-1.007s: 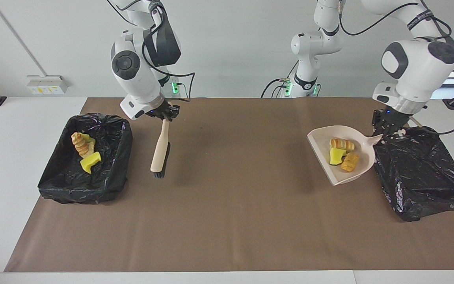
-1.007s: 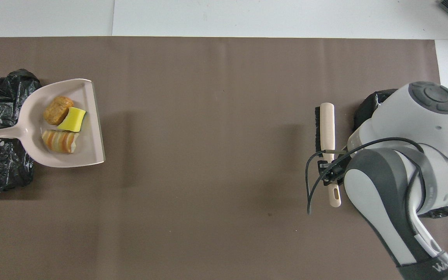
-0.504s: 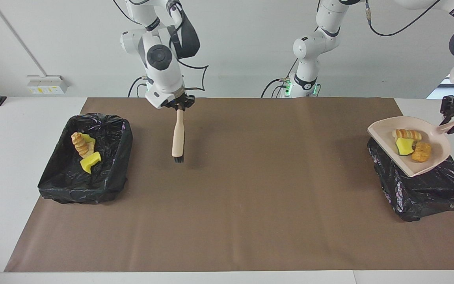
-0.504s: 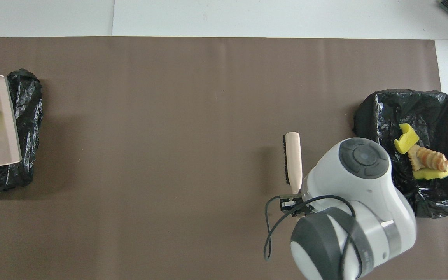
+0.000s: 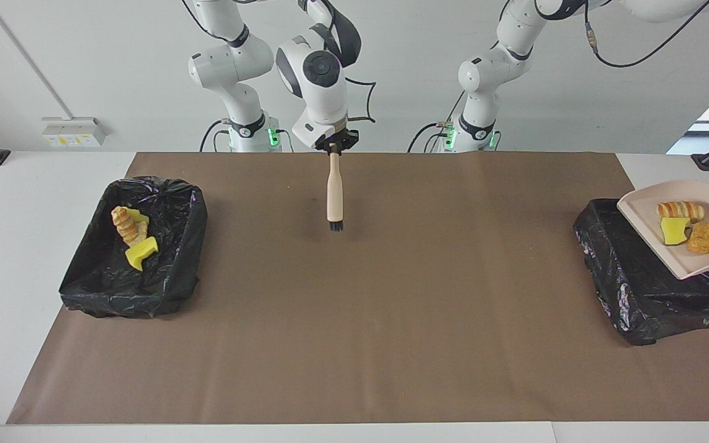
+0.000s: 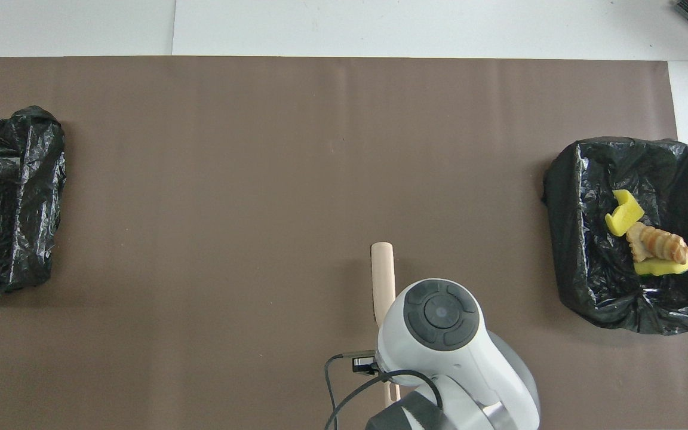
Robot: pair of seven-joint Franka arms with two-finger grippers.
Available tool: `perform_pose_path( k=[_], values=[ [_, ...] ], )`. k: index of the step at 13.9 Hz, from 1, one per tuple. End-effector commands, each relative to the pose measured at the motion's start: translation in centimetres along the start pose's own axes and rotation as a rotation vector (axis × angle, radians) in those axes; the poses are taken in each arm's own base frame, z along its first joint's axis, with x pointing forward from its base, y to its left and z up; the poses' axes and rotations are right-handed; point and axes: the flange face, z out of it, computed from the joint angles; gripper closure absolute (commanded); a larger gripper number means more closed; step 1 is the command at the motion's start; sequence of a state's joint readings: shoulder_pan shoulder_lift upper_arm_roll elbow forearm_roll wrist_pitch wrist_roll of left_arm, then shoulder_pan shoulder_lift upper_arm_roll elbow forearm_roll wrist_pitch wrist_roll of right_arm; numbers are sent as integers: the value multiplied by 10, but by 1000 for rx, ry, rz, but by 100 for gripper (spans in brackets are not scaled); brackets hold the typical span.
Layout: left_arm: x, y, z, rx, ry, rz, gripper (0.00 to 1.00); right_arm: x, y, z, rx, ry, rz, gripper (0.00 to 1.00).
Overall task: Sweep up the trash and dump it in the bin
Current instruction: 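Tip the dustpan over the bag with the left gripper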
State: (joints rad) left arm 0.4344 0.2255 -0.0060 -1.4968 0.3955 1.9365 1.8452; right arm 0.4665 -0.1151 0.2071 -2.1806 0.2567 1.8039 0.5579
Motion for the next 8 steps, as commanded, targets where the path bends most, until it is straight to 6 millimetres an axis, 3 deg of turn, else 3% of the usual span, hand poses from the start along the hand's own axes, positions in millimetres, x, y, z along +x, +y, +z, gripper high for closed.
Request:
perform_pose_path(
  k=[1, 4, 8],
  values=[
    [17, -11, -8, -2, -109, 50, 100, -9, -2, 26, 11, 7, 6, 100],
    [37, -19, -23, -19, -288, 167, 100, -17, -6, 56, 14, 22, 12, 100],
    [28, -17, -31, -43, -417, 159, 100, -25, -4, 80, 3, 8, 22, 100]
  ],
)
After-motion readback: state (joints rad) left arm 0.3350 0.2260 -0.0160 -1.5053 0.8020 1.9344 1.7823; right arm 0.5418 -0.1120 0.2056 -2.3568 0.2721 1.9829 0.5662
